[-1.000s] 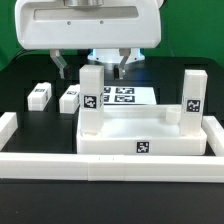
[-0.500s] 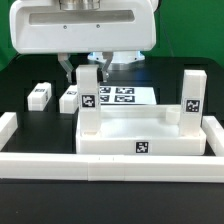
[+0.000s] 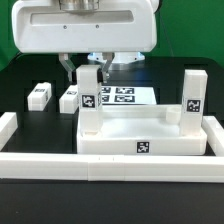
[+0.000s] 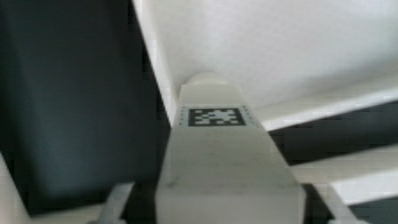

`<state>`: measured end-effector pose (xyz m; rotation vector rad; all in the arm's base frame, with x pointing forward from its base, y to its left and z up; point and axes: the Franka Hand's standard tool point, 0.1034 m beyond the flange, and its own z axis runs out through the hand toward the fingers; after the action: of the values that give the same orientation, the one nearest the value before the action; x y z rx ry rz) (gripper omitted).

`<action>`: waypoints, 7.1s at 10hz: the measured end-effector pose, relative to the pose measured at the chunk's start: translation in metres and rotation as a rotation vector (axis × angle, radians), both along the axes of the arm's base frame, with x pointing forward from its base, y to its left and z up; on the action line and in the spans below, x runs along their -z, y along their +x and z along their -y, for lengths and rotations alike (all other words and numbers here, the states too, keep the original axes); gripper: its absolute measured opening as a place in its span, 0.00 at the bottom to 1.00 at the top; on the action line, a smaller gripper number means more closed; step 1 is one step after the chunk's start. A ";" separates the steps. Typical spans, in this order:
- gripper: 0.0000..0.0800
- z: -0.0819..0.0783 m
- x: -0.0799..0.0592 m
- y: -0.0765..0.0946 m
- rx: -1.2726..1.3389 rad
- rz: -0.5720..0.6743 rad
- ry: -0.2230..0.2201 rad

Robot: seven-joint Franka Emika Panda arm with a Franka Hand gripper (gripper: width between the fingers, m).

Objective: Assemble desk

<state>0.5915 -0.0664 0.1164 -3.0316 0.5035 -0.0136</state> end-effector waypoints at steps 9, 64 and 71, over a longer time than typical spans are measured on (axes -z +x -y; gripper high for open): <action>0.37 -0.016 0.002 -0.001 0.898 -0.075 0.072; 0.36 -0.019 0.007 0.007 -0.737 0.034 -0.066; 0.36 -0.018 0.009 0.008 -0.112 0.019 -0.050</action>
Offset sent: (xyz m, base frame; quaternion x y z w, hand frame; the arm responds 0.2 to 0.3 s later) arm -0.0246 -0.0017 -0.0038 -0.0562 -0.0199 0.3813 0.9225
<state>0.5992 -0.0481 0.1078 -3.1002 0.3363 -0.0499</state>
